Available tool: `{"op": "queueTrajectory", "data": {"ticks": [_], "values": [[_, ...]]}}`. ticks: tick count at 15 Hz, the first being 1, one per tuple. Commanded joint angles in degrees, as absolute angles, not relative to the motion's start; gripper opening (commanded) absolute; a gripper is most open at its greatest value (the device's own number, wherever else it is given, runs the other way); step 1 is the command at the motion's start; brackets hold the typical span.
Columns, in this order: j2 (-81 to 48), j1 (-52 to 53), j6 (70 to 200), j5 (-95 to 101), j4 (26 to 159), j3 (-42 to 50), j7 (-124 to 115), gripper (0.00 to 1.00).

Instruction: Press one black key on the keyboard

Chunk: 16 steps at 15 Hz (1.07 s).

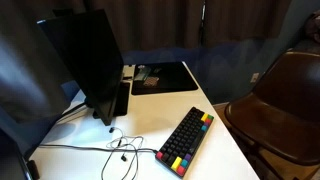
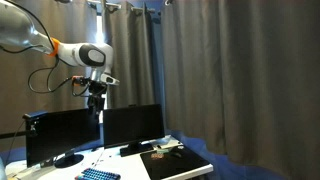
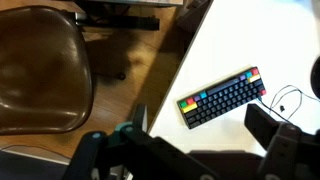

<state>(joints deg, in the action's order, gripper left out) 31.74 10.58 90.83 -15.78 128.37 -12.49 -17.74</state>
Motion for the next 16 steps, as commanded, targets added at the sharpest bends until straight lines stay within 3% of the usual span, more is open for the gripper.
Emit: {"op": "queueTrajectory", "data": {"ticks": [1, 9, 16], "values": [[31.8, 9.8, 90.6, -16.0, 128.2, -13.1, -17.5, 1.00], [30.6, 10.4, 91.1, -16.5, 127.9, -13.4, -16.4, 1.00], [13.6, 18.5, 105.1, -18.0, 123.9, -22.1, -6.9, 1.00]]}}
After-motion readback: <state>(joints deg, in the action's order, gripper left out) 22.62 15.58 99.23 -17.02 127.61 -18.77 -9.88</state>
